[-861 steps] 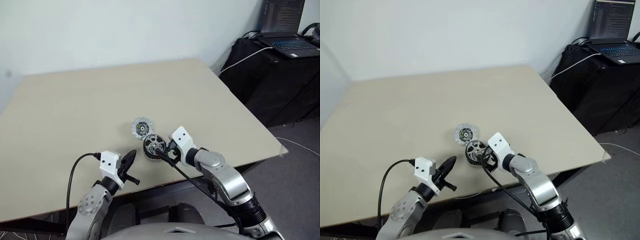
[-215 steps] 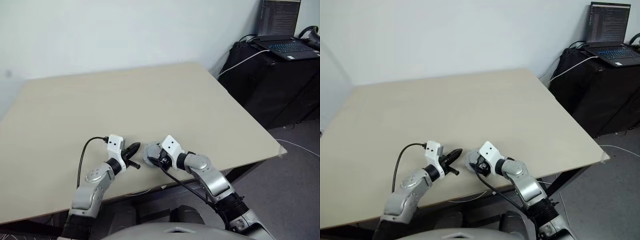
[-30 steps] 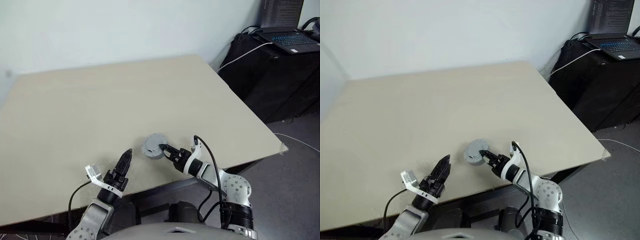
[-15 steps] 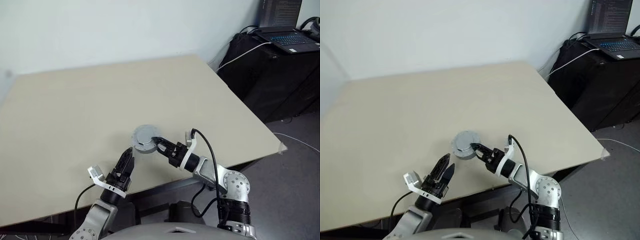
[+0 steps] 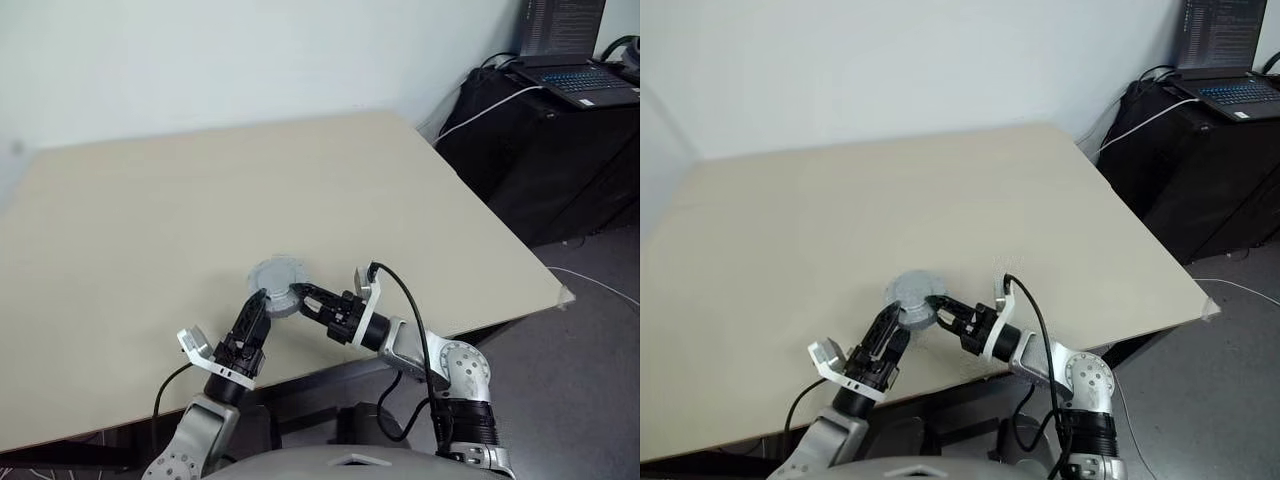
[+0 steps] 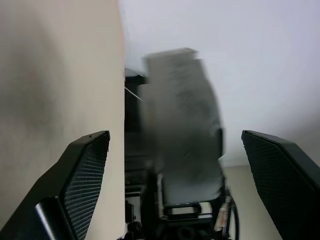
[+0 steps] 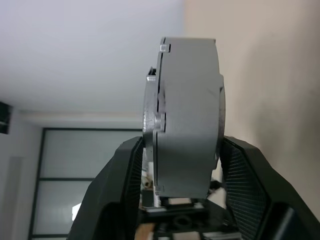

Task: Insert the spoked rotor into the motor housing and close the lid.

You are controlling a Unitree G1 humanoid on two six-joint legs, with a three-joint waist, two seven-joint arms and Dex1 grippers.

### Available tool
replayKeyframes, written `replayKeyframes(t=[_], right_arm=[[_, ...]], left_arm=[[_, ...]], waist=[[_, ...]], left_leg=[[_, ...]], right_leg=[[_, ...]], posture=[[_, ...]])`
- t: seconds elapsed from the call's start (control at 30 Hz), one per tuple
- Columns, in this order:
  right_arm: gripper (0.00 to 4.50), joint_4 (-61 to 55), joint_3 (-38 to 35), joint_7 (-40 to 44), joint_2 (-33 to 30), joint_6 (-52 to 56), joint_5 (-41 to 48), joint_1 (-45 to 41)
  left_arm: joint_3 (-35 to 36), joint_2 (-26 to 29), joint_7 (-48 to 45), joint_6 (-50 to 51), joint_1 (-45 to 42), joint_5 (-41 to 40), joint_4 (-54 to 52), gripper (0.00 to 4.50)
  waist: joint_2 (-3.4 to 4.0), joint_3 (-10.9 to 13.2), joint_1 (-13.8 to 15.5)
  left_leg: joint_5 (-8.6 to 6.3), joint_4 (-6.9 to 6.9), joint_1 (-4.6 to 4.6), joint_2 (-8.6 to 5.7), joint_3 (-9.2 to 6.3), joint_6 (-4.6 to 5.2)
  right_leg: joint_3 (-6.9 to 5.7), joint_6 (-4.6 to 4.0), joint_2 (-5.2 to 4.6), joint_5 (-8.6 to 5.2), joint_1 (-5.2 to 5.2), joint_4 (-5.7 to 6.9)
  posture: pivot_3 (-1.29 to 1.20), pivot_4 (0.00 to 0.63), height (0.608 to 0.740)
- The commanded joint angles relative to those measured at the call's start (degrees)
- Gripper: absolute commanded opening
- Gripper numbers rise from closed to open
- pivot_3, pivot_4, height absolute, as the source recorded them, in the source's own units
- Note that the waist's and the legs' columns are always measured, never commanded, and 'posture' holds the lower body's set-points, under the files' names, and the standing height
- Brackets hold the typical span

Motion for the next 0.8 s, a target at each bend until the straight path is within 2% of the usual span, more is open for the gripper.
replayKeyframes(t=[0.03, 0.63, 0.73, 0.8], right_arm=[[2.09, -0.4, 0.1, 2.1, 0.5, -1.1, 1.2, -2.0], [2.09, -0.4, 2.6, 2.9, -1.4, 1.8, 3.3, -1.2], [2.09, -0.3, 2.8, 2.9, -1.5, 1.4, 3.2, -1.4], [2.09, -0.3, 2.7, 2.9, -1.6, 1.1, 3.1, -1.4]], left_arm=[[-3.7, -4.6, -1.1, -0.8, -0.6, -0.8, -3.1, 4.47], [-4.8, -4.6, -0.4, -2.0, -1.9, -2.6, -1.5, 4.47], [-4.8, -4.6, 0.1, -2.1, -1.8, -3.0, -1.4, 3.9], [-4.8, -4.9, 0.0, -2.5, -1.6, -3.1, -1.7, 3.25]], waist=[[0.0, 0.0, 0.0], [-0.01, 0.0, 0.0], [-0.01, 0.0, 0.1], [-0.02, 0.0, 0.0]], left_leg=[[0.01, 0.0, 0.0, 0.0, 0.0, 0.03], [0.1, 0.03, 0.02, 0.01, 0.0, 0.18], [0.11, 0.05, 0.02, 0.01, 0.0, 0.19], [0.11, 0.06, 0.04, 0.01, 0.0, 0.2]], right_leg=[[0.0, 0.0, 0.01, 0.0, 0.0, 0.0], [0.02, 0.01, 0.02, 0.01, 0.03, 0.03], [0.02, 0.01, 0.02, 0.01, 0.05, 0.03], [0.02, 0.01, 0.03, 0.01, 0.06, 0.03]], posture=[[0.0, 0.0, 0.74], [0.0, 0.0, 0.74], [0.0, 0.0, 0.74], [0.0, 0.0, 0.74]])
